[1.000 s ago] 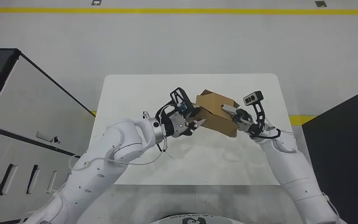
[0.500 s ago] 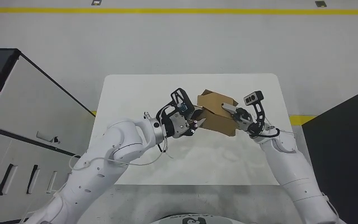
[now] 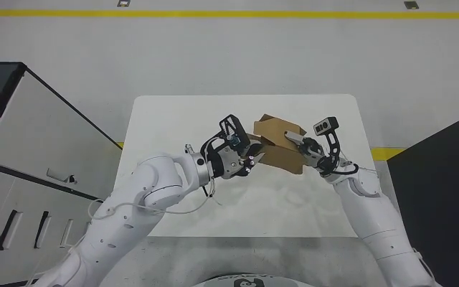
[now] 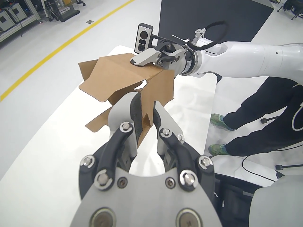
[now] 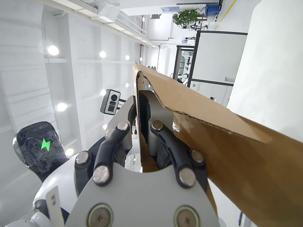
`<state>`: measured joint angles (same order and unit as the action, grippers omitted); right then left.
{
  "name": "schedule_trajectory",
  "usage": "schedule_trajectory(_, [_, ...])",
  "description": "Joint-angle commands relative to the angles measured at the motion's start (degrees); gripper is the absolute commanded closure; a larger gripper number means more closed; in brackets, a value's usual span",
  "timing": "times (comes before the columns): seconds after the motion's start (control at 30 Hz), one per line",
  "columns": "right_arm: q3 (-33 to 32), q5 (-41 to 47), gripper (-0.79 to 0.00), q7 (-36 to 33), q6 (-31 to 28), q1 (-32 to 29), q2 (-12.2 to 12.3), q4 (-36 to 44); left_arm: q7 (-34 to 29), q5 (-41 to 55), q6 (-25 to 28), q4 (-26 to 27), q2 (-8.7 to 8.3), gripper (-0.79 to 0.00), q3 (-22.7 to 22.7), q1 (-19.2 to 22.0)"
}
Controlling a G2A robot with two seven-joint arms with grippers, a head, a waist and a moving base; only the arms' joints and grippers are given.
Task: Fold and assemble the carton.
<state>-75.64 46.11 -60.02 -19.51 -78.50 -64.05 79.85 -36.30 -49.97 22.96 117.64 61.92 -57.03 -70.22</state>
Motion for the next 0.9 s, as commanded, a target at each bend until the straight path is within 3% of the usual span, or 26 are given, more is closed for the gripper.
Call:
schedule_trajectory(0.0, [0.0,0.0,0.0,0.2,0.2,0.0,0.0,0.1,-0.2,0.1,0.3,0.1,0.0,-0.129,0.0,0.0])
schedule_trajectory(0.87, [0.1,-0.4,0.0,1.9,1.1,-0.4,-0.6,0.8,-1.7,1.8,3.5,0.0,0.15,-0.139,1.4,0.6])
